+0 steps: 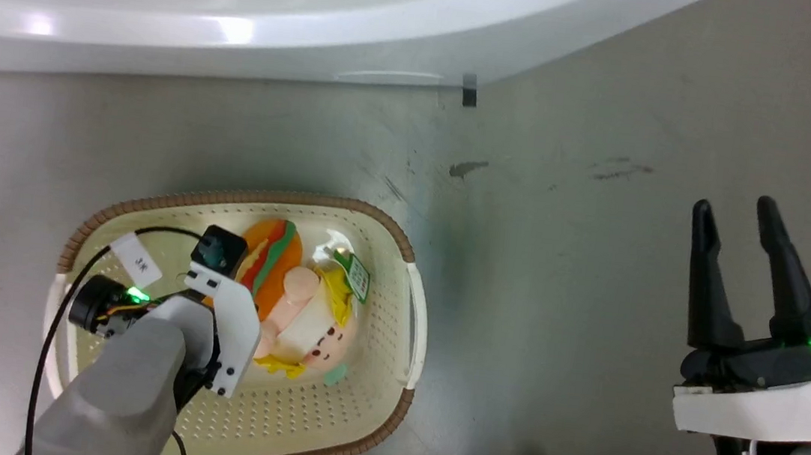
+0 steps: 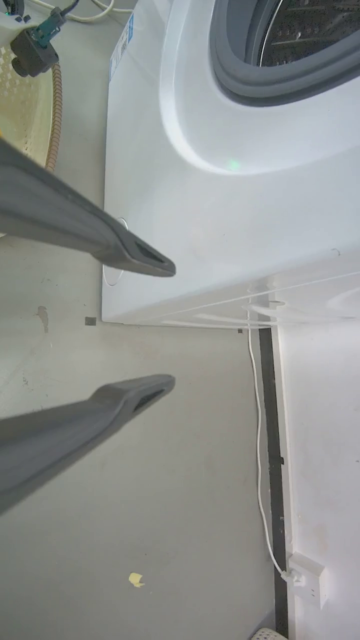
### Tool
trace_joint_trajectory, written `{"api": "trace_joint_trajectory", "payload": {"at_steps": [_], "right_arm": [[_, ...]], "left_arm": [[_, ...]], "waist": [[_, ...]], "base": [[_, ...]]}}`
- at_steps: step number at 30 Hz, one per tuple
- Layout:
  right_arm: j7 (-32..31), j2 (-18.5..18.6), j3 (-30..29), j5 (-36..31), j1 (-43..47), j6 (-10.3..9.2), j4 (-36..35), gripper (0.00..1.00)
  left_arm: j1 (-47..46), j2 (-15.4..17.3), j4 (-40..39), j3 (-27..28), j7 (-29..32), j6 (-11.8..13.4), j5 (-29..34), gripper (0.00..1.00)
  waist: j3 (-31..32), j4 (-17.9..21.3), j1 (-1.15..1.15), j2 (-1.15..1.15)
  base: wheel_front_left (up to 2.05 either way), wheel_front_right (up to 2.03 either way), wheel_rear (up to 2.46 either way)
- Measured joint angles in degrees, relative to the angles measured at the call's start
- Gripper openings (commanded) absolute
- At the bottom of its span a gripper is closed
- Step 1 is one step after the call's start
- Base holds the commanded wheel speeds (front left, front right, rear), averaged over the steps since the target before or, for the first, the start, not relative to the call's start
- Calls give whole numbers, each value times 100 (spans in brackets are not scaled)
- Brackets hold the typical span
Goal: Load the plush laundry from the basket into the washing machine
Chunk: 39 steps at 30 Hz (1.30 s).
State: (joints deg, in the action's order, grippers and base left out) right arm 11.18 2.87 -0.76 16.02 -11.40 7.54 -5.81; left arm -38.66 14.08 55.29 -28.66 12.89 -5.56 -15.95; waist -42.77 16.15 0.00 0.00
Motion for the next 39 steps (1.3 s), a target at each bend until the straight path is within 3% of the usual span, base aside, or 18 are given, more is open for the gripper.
{"api": "trace_joint_trajectory", "payload": {"at_steps": [12, 13, 14, 22, 26, 39], "right_arm": [[127, 0, -25, 325, -121, 0, -97, 100], [138, 0, -20, 344, -151, 0, -96, 100], [164, 0, -15, 377, -189, 0, -97, 100], [242, 0, -4, 517, -446, 0, -87, 100], [303, 0, -67, 438, -465, 0, -27, 100], [356, 0, -258, -207, 23, 0, 204, 100]], "left_arm": [[-683, 113, 680, -498, 78, -66, -192, 100], [-732, 126, 743, -539, 78, -67, -205, 72], [-769, 138, 794, -576, 77, -69, -237, 0], [-950, 272, 1241, -753, -171, -116, -556, 0], [-931, 183, 1508, -804, -347, -118, -777, 0], [211, -386, 1685, -801, -1700, -167, -1361, 0]], "waist": [[-601, 220, 0, 0], [-648, 240, 0, 0], [-691, 261, 0, 0], [-843, 501, 0, 0], [-637, 504, 0, 0], [1146, 73, -1, 0]], "base": [[0, 0, 0], [0, 0, 0], [0, 0, 0], [0, 0, 0], [0, 0, 0], [0, 0, 0]]}}
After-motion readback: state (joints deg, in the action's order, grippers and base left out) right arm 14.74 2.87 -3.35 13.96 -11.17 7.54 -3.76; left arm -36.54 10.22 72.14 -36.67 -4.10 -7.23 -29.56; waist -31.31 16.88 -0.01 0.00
